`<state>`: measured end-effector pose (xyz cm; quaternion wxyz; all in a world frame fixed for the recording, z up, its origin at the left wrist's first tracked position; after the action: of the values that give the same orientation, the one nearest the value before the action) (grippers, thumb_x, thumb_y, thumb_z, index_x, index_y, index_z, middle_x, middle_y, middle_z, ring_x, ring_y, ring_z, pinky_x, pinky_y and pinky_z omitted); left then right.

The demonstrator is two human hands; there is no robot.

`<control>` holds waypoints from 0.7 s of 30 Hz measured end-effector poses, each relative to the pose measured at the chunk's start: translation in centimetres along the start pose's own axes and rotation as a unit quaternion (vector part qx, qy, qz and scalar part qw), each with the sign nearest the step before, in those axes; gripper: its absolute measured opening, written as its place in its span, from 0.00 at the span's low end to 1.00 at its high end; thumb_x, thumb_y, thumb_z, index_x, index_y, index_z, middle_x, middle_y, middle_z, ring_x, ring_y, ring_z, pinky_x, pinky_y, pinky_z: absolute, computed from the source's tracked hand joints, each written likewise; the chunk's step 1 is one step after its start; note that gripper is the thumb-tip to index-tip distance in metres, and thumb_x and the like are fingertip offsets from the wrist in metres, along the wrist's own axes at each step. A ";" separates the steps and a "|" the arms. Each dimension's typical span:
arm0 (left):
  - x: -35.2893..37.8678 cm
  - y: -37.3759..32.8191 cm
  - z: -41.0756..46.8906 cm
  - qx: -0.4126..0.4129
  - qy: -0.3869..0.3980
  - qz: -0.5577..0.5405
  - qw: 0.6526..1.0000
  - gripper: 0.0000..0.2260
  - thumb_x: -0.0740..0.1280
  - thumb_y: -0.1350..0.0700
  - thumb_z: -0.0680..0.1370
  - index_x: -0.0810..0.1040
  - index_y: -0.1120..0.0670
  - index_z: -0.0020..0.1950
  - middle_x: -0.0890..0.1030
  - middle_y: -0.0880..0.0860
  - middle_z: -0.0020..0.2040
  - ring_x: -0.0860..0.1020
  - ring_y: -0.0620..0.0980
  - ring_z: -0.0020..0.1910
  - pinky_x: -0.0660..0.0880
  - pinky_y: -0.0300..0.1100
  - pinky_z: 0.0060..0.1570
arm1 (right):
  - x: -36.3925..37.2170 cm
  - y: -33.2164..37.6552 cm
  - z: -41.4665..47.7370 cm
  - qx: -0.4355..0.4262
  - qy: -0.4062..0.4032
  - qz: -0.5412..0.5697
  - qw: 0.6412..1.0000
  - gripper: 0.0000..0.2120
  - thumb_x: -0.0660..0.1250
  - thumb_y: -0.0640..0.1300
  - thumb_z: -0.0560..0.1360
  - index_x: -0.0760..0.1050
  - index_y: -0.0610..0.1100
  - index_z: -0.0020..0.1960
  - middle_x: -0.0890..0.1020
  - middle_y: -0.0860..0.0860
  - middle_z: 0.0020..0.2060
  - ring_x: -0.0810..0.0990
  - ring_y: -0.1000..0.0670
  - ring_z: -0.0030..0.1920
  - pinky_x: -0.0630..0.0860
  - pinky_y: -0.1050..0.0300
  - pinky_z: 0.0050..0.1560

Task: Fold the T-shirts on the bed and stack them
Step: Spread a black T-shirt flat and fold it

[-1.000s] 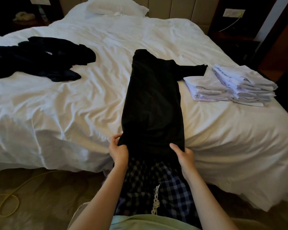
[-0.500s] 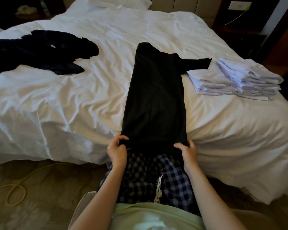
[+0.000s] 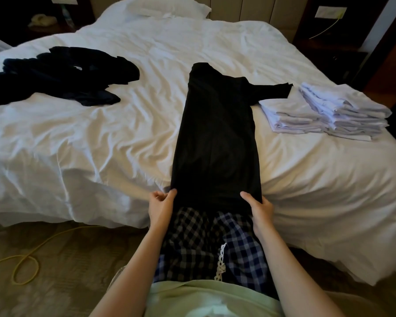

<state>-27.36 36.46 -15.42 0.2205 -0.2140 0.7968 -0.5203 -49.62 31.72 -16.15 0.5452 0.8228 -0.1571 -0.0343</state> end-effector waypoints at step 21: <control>0.1 -2.1 1.2 0.065 0.002 0.237 0.969 0.24 0.69 0.57 0.72 0.64 0.55 0.64 0.70 0.59 0.62 0.71 0.59 0.61 0.70 0.52 0.60 | -1.1 1.1 0.4 -0.037 -0.206 -0.145 0.967 0.16 0.71 0.37 0.68 0.69 0.41 0.52 0.76 0.44 0.52 0.77 0.44 0.47 0.76 0.48 0.50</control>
<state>-26.52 34.75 -13.90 0.3492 -0.0026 0.7899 -0.5041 -50.96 31.28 -15.48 0.5204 0.7913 -0.1438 -0.2869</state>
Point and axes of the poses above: each hand's wrist, its own z-axis towards the middle knuckle, its own x-axis out of the palm, y = z × x, the point moved 1 cm from there along z, towards the middle knuckle
